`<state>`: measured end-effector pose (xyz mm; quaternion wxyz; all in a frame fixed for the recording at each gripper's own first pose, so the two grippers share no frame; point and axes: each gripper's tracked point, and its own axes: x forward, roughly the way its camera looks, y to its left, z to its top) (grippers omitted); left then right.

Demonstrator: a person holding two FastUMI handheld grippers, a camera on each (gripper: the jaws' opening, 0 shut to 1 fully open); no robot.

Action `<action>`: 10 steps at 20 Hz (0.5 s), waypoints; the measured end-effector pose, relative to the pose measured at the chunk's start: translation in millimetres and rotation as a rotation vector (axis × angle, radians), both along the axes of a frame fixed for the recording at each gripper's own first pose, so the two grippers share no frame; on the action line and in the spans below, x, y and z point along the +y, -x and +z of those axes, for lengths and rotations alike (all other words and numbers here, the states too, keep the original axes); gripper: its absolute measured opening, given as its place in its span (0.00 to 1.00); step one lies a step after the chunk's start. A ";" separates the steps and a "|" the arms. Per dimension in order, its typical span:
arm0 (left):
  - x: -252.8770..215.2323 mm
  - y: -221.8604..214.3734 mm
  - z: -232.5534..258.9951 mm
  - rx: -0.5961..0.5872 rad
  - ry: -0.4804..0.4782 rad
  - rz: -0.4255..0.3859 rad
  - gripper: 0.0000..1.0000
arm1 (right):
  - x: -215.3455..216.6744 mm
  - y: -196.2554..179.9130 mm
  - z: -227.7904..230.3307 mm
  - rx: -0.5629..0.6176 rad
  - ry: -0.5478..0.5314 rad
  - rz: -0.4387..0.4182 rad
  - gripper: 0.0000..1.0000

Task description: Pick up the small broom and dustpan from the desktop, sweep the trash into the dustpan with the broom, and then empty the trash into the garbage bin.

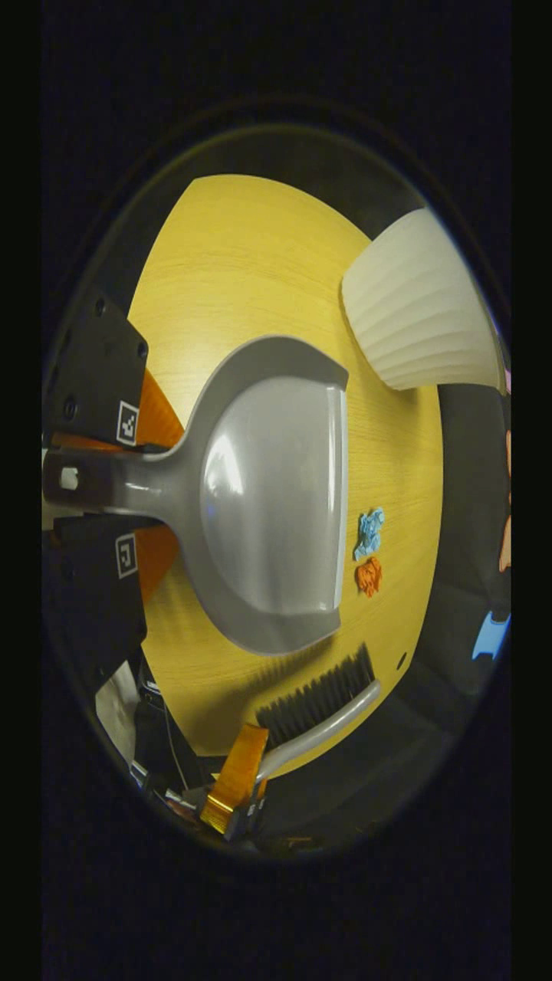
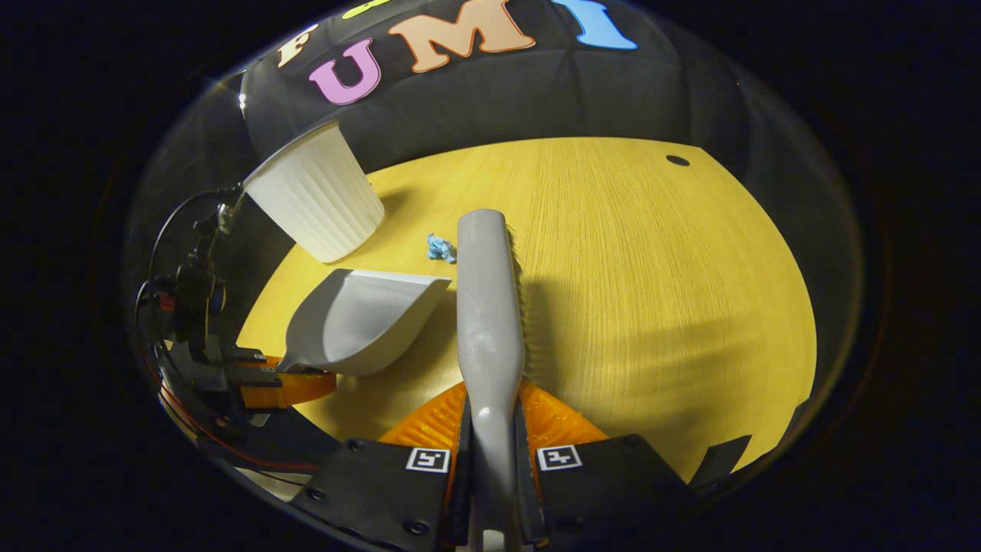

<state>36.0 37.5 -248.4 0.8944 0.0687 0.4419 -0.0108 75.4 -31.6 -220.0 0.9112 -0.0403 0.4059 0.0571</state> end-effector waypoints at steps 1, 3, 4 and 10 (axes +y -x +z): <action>3.1 0.9 6.4 -0.010 -0.033 -0.023 0.27 | 1.6 0.2 6.6 -0.010 0.006 0.008 0.27; 13.4 4.9 16.1 -0.011 -0.099 -0.076 0.29 | 7.1 1.6 23.1 -0.029 0.013 0.029 0.27; 17.3 4.8 21.0 -0.006 -0.122 -0.104 0.27 | 8.2 -1.7 28.6 -0.034 0.020 0.037 0.27; 49.5 -11.6 34.7 0.038 -0.207 -0.214 0.29 | -1.8 -47.3 47.1 -0.060 0.107 0.028 0.27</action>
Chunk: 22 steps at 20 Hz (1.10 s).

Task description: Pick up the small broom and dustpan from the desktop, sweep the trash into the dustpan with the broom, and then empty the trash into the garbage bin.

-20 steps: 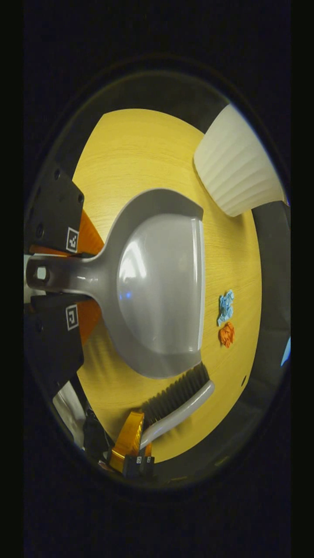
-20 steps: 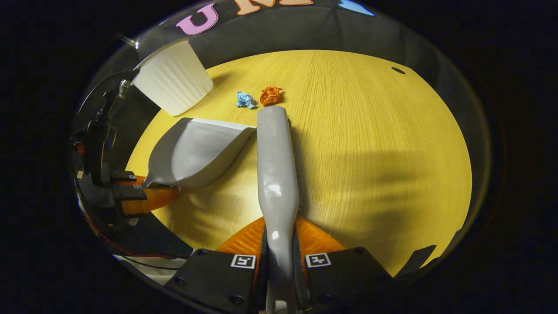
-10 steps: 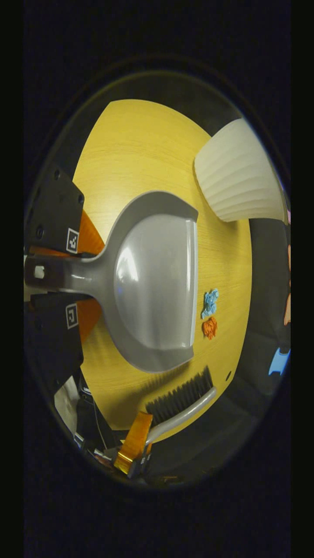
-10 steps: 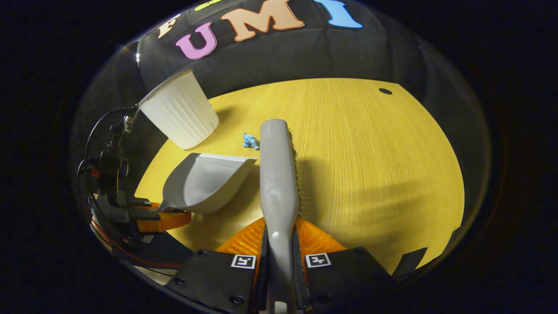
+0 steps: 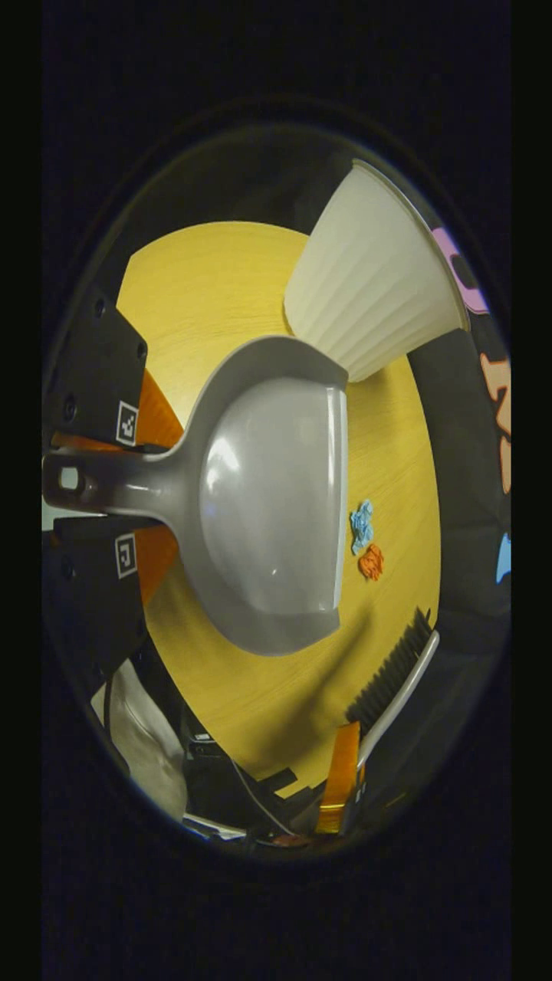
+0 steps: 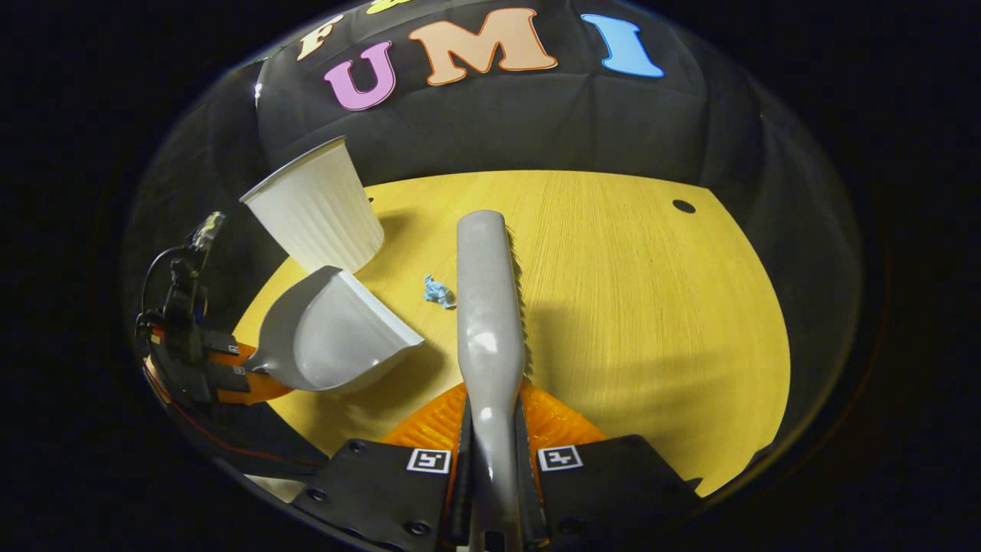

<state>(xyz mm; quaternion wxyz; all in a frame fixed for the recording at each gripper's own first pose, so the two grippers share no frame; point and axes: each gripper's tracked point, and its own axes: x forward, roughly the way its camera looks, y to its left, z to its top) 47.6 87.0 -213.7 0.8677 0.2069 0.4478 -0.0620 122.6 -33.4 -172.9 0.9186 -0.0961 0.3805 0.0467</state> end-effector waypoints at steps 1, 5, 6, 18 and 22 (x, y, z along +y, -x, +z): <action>4.9 -3.2 0.9 0.007 -0.013 -0.014 0.27 | -0.9 -9.3 1.9 -0.002 0.014 -0.004 0.27; 18.0 -21.5 1.6 0.030 -0.070 -0.071 0.29 | -10.7 -54.6 -4.4 -0.005 0.103 -0.019 0.27; 19.8 -23.9 2.2 0.033 -0.084 -0.091 0.29 | -13.2 -66.0 -8.1 -0.003 0.139 -0.010 0.27; 23.5 -43.9 -22.9 0.134 -0.067 -0.193 0.27 | 23.6 -131.4 -64.8 0.125 0.400 0.323 0.27; 22.0 -43.7 -24.4 0.146 -0.080 -0.197 0.27 | 64.2 -106.5 -69.9 0.210 0.333 0.521 0.24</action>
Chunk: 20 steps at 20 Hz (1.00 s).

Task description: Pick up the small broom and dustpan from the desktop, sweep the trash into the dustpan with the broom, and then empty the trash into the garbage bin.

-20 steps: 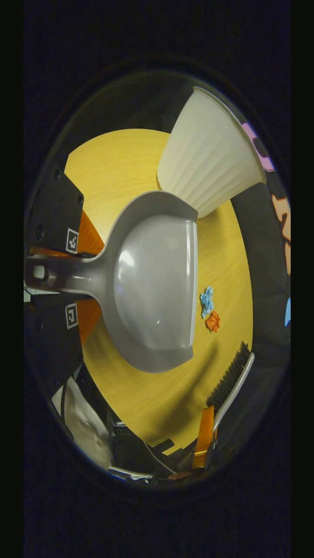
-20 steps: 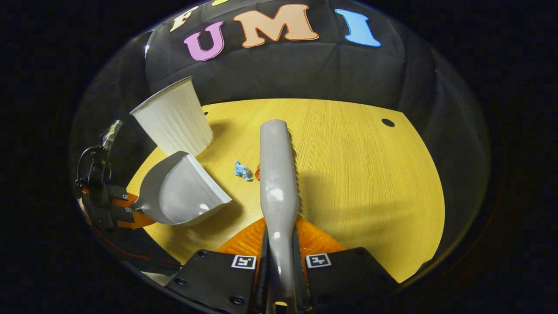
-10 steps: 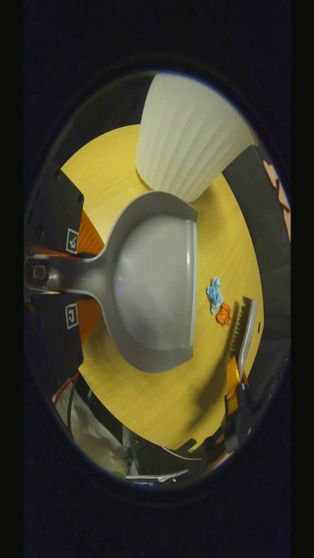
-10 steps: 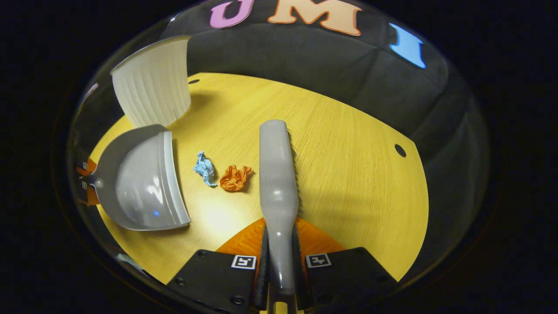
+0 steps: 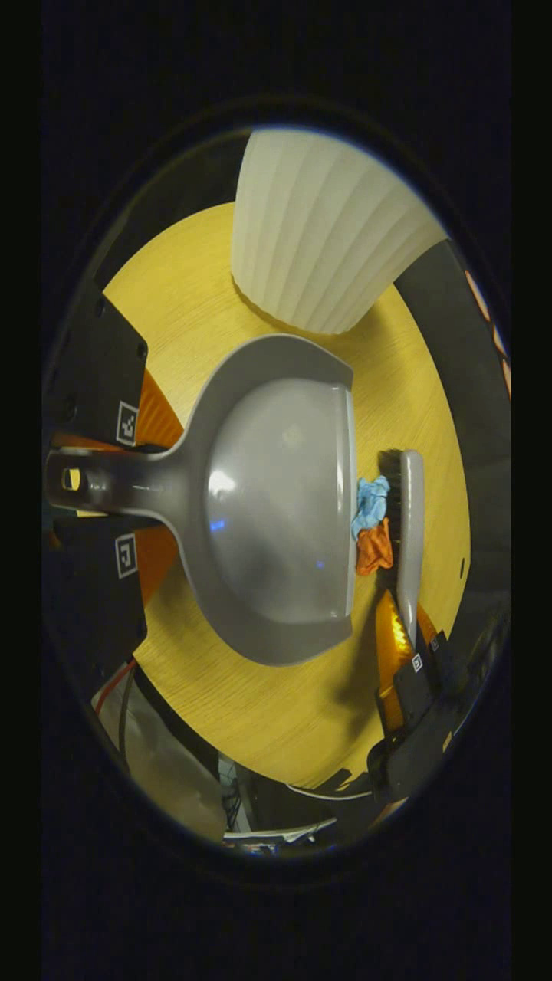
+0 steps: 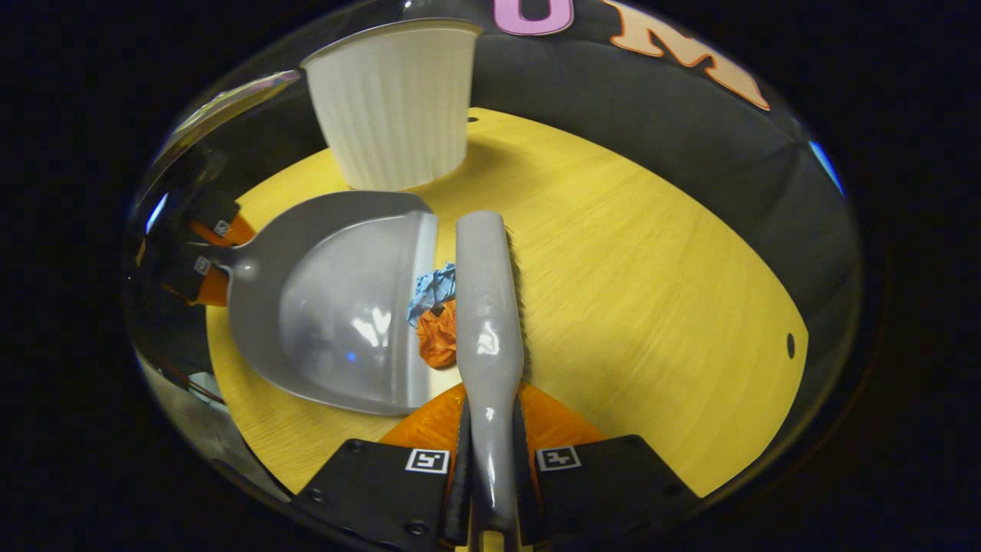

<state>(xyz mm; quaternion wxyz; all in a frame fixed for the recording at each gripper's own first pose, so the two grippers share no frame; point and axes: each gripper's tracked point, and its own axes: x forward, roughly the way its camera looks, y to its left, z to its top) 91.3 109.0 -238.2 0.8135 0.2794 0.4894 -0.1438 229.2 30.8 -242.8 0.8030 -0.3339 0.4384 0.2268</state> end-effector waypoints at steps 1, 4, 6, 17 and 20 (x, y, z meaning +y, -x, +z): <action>0.6 0.5 -0.2 0.002 0.005 0.006 0.28 | 6.4 2.6 -0.2 0.027 -0.002 0.022 0.27; 0.6 0.7 -0.2 0.004 0.009 0.024 0.29 | 12.9 -4.6 19.1 0.072 -0.042 0.038 0.27; 0.3 0.8 -0.4 -0.002 0.018 0.036 0.28 | 14.4 -3.5 38.7 0.092 -0.079 0.021 0.27; -9.5 -10.7 6.5 -0.121 0.178 0.159 0.28 | 11.6 -14.2 65.6 -0.108 -0.244 -0.160 0.24; -11.0 -10.4 12.0 -0.151 0.208 0.139 0.27 | -0.7 -21.0 66.9 -0.263 -0.252 -0.267 0.27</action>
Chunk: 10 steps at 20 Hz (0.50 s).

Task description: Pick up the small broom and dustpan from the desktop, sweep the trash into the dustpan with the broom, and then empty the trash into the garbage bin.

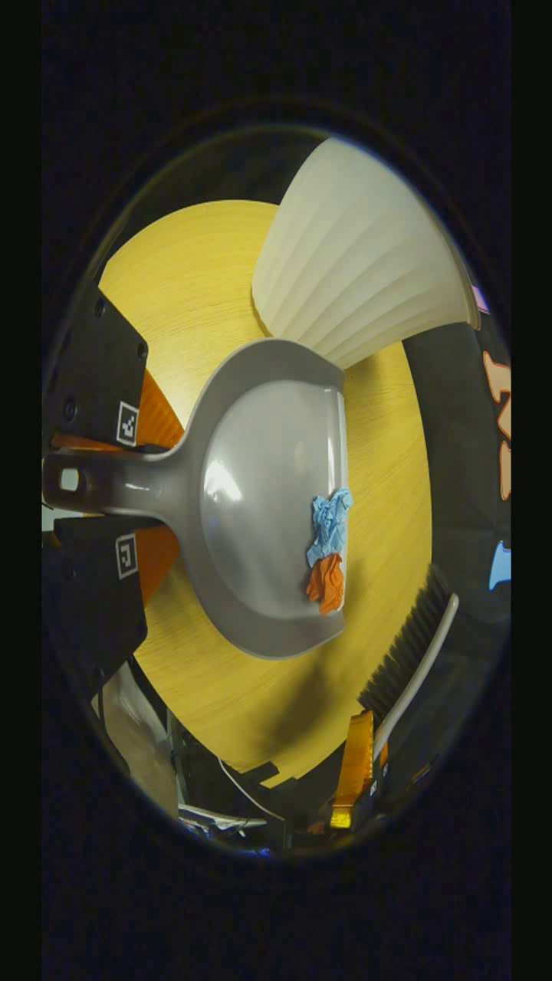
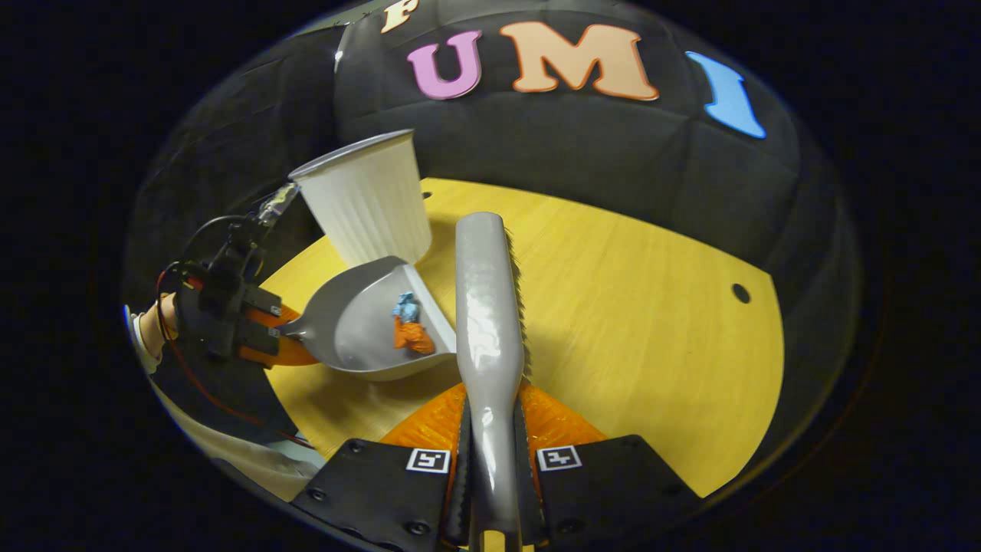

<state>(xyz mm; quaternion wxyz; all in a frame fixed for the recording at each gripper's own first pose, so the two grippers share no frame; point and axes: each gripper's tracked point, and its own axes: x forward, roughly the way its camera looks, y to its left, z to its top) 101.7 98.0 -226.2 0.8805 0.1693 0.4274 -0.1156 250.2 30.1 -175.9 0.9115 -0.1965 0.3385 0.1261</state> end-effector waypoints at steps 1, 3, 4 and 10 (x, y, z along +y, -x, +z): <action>2.3 -1.0 -3.6 -0.011 -0.007 -0.021 0.28 | -0.4 -3.3 -10.9 -0.040 0.006 -0.040 0.27; 5.8 -3.0 -4.6 -0.026 -0.043 -0.064 0.27 | -1.5 -6.3 -26.8 -0.084 -0.006 -0.100 0.27; 6.0 -2.9 -5.5 -0.028 -0.054 -0.081 0.27 | -1.2 -6.5 -34.2 -0.087 -0.014 -0.125 0.27; 16.8 -6.9 -5.0 -0.055 0.006 -0.084 0.27 | 12.9 -1.4 -55.0 -0.096 -0.072 -0.176 0.27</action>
